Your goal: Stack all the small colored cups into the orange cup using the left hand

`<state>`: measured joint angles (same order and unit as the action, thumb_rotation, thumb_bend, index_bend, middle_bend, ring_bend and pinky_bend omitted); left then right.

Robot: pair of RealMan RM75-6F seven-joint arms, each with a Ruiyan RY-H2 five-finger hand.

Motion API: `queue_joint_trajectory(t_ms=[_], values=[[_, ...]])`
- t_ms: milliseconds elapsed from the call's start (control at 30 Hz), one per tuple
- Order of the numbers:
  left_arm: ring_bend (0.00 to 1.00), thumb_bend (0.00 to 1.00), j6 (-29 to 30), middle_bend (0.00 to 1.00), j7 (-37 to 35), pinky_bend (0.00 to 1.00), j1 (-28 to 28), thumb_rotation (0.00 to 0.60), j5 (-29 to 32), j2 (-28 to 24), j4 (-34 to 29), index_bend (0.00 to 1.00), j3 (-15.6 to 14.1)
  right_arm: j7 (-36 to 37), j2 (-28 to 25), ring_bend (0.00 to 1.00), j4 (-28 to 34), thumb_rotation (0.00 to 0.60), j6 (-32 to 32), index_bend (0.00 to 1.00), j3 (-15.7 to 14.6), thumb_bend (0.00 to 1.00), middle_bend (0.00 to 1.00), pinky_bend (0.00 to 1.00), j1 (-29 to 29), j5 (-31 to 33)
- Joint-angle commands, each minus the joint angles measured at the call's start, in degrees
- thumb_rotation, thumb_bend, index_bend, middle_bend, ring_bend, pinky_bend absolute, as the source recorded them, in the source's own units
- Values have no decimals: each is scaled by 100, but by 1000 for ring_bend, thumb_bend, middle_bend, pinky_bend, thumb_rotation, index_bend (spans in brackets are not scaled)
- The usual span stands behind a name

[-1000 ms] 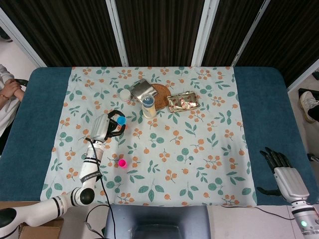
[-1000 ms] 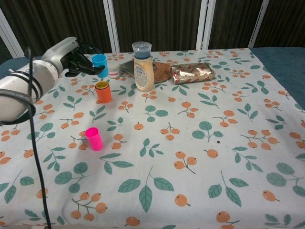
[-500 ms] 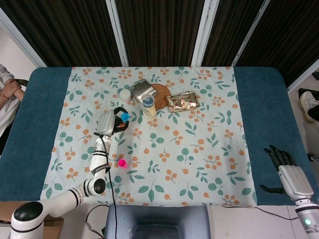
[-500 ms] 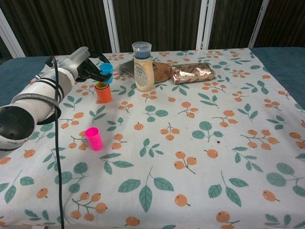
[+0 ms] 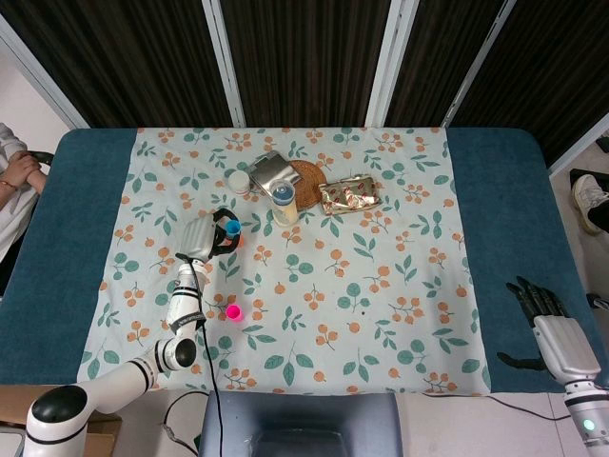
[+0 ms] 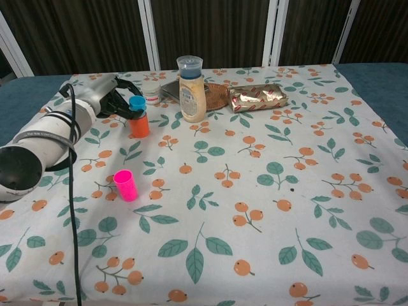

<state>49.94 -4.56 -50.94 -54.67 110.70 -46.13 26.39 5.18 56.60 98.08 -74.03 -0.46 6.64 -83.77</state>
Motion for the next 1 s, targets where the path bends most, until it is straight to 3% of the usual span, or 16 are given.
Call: queue_joint_trajectory(t_ms=[33, 100, 233, 367, 500, 633, 833, 1000], values=[[1000, 380, -76, 1000, 70, 1000, 38, 600, -16, -68, -79, 90, -78, -10, 5, 0, -2, 600, 3, 0, -3, 189, 0, 0, 1, -5], [1000, 376, 21, 1000, 47, 1000, 91, 600, -92, -144, -257, 5, -101, -20, 9, 0, -1, 600, 15, 0, -8, 189, 0, 0, 6, -14], [1000, 376, 258, 1000, 70, 1000, 312, 600, -282, -482, -958, 0, -216, -22, 10, 0, 5, 600, 16, 0, -26, 189, 0, 0, 6, -51], [1000, 369, 418, 1000, 186, 1000, 725, 600, -397, -1141, -2276, 0, -433, 0, -1, 0, 21, 600, -6, 0, -66, 189, 0, 0, -5, -146], [1000, 363, 770, 1000, 220, 1000, 1382, 600, -804, -2077, -4050, 0, -941, 31, -16, 0, 29, 600, -11, 0, -110, 189, 0, 0, -7, -242], [1000, 372, 977, 1000, 301, 1000, 1826, 600, -1187, -2637, -5126, 8, -1517, 15, -5, 0, 53, 600, -7, 0, -174, 189, 0, 0, -2, -384], [1000, 377, 1412, 1000, 574, 1000, 2183, 600, -1841, -2521, -5339, 49, -2159, 53, -26, 0, 98, 600, -89, 0, -277, 189, 0, 0, -31, -623], [1000, 377, 1414, 1000, 772, 1000, 2309, 600, -1780, -2162, -4935, 82, -2380, 150, -57, 0, 68, 600, -174, 0, -311, 189, 0, 0, -58, -726]])
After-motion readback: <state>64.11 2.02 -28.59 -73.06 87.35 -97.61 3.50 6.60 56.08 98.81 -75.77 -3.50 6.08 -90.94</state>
